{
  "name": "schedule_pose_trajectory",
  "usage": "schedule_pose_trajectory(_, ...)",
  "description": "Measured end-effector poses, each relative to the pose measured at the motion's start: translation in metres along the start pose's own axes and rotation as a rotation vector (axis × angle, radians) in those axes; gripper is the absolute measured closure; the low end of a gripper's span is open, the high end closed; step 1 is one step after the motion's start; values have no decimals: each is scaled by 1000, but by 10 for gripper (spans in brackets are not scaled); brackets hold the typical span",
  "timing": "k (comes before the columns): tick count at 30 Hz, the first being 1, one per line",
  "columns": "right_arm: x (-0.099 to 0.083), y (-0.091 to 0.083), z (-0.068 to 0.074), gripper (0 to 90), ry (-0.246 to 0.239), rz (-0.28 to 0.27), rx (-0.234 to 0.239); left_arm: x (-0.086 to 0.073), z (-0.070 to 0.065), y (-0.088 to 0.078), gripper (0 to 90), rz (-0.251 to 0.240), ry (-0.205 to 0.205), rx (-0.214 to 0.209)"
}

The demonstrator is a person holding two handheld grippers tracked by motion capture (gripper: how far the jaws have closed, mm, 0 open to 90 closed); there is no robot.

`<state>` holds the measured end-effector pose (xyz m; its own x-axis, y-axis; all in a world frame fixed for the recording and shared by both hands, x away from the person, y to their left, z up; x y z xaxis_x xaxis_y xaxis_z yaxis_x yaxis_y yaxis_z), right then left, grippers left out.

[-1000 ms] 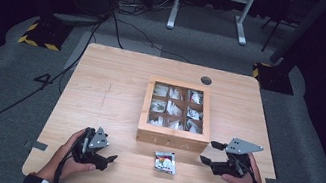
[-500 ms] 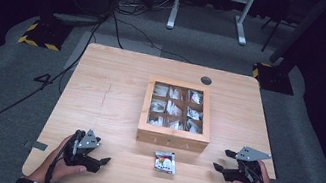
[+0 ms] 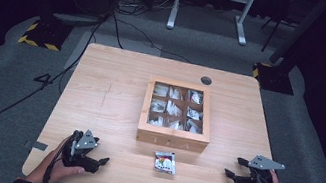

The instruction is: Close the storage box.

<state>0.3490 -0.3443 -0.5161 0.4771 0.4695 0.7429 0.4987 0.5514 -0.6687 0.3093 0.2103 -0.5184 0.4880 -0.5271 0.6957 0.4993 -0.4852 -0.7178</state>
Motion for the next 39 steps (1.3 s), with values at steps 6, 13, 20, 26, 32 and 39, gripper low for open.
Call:
schedule_pose_trajectory(6, -9, -9, -1, 251, 22, -6, -25, 0, -1, 0, 191, -1, -7, 2)
schedule_pose_trajectory(13, -12, -12, -2, 251, 48, -7, -51, -1, -1, -1, 191, 1, -9, 7)
schedule_pose_trajectory(20, -13, -13, -2, 247, 54, -7, -59, -1, -1, -1, 191, 0, -9, 7)
schedule_pose_trajectory(26, -13, -13, -2, 248, 54, -8, -55, -2, -1, -1, 191, 2, -13, 9)
schedule_pose_trajectory(32, -12, -12, -3, 252, 64, -8, -60, -2, -1, -2, 191, 4, -14, 8)
schedule_pose_trajectory(39, -12, -12, -4, 252, 63, -8, -59, -1, 0, -1, 188, 4, -9, 3)
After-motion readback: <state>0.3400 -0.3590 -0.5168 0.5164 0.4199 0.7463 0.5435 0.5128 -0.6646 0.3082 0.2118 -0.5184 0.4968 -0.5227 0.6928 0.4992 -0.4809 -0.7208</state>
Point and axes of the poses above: each handheld gripper's, and its own axes: y roughly forward along the jaws, x roughly out of its top, z roughly to its left, the point moved 2 cm from there along y, roughly forward along the jaws, and after that the axes turned 3 degrees about x, right-handed, at the moved point
